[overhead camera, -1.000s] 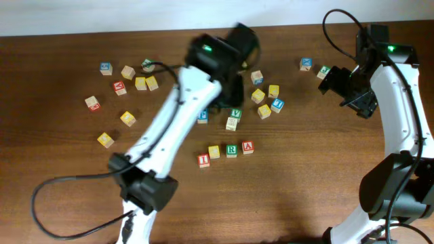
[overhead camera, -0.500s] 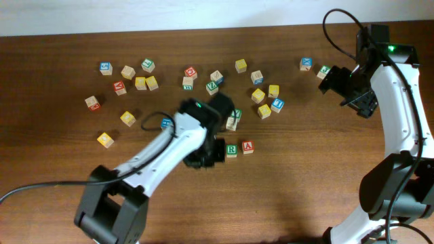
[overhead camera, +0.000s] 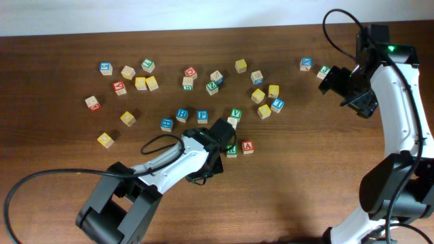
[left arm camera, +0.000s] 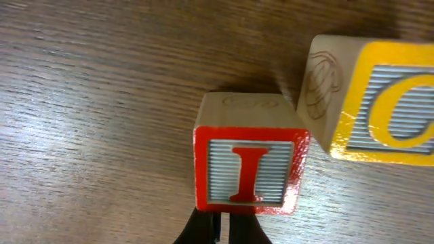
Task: Spell out ICRA
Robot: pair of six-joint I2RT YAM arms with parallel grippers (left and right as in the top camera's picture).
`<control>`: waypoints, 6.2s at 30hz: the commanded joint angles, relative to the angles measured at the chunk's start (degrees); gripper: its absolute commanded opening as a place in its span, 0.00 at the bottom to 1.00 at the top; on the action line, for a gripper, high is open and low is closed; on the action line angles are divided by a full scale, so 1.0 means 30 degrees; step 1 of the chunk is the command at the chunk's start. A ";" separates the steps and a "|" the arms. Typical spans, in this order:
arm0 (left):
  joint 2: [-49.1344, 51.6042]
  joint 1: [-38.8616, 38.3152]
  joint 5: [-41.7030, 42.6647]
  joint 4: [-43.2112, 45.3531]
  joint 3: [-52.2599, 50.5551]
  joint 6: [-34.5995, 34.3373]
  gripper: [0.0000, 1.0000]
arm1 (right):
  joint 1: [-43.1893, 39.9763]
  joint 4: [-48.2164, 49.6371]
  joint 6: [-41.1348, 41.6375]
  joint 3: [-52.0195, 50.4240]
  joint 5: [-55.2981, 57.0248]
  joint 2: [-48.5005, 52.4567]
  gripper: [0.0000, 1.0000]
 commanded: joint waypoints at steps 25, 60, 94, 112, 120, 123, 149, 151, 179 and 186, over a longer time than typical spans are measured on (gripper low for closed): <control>0.0459 0.0000 -0.2069 0.1435 -0.0102 0.1144 0.01 | 0.0000 0.0015 0.0073 0.0138 0.0168 -0.0240 0.99; -0.2688 0.8160 -0.1122 -0.7410 0.5741 0.2980 0.85 | 0.4473 -0.0503 0.0036 -0.1151 -0.3344 -0.0204 0.98; 0.0087 0.5377 0.1064 0.2186 -0.0707 0.3133 0.00 | 0.8145 0.8021 -0.3213 -1.0200 -0.3526 -0.0277 0.04; 0.0678 0.5282 0.5275 0.4197 -0.0707 0.4524 0.00 | 1.0652 1.1948 -0.1632 -1.1934 -0.5027 0.0102 0.04; 0.0787 0.4284 0.5697 0.5384 -0.0707 0.4379 0.00 | 1.1803 1.1890 -0.1341 -1.1934 -0.4998 0.0102 0.04; 0.0780 0.4284 0.5690 0.5093 -0.0707 0.4386 0.00 | 1.1752 1.1948 -0.1596 -1.1934 -0.4357 0.0102 0.04; -0.3687 0.8524 0.2980 0.2572 -0.0466 0.6142 0.00 | 1.1220 0.5537 -0.1931 -0.6725 -0.1472 0.0073 0.07; -0.4925 0.9989 0.2878 0.1231 -0.0466 0.6135 0.00 | 1.1271 0.4663 -0.2011 -0.4903 -0.1953 0.0073 0.07; -0.5042 1.3704 0.3082 -0.1683 -0.0474 0.5916 0.00 | 1.5562 0.8510 0.0656 -0.4605 -0.2805 0.4408 0.04; -0.5042 1.3704 0.3067 -0.1705 -0.0474 0.5916 0.00 | 1.5555 0.8014 0.0641 -0.4605 -0.2929 0.4408 0.04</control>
